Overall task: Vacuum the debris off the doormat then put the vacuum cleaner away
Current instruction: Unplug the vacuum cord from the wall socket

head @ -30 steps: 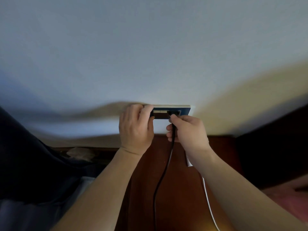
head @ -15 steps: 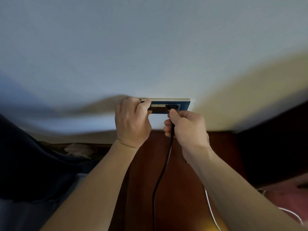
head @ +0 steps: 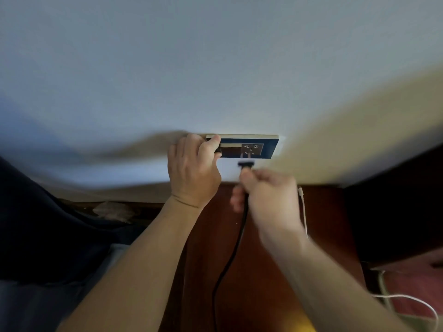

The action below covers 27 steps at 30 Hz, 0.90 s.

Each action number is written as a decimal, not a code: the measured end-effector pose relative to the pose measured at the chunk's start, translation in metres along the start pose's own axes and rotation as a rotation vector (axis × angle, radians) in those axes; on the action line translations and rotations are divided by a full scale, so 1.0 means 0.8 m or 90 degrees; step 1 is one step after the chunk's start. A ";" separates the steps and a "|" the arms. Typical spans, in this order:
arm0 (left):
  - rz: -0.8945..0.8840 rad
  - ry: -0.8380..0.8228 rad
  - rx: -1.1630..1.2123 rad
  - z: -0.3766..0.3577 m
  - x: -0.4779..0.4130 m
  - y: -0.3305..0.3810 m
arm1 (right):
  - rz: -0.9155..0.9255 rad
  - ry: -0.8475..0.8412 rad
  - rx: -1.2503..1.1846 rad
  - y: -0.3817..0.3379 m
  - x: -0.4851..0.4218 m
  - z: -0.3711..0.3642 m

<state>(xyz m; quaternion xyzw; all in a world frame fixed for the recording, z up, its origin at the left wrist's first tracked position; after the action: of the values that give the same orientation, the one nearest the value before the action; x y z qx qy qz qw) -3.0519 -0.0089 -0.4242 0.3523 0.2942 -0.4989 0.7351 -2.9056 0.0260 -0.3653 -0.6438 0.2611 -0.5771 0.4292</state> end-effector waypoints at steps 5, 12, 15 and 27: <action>0.000 -0.018 0.002 0.002 0.000 -0.001 | -0.072 0.000 -0.062 0.031 0.034 0.025; 0.010 -0.044 -0.027 0.015 0.001 0.009 | -0.015 -0.037 -0.046 0.008 0.032 0.025; 0.033 -0.080 -0.008 0.031 0.006 0.018 | -0.013 -0.038 -0.018 0.008 0.034 0.028; 0.309 -0.263 0.149 0.124 0.050 0.051 | -0.029 -0.025 -0.001 -0.012 0.051 0.021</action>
<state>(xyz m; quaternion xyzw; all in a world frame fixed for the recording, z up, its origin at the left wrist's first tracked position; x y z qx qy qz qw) -2.9926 -0.0998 -0.3892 0.3860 -0.0126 -0.4006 0.8309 -2.8831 0.0014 -0.3355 -0.6609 0.2386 -0.5738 0.4208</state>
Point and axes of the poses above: each hand's wrist, its own x-axis away from the middle knuckle, its own z-axis out of the back of the hand, y = z × x, the point moved 1 cm from there along -x, towards the middle knuckle, and after that the axes turned 6 degrees about y, right-handed, at the moved point
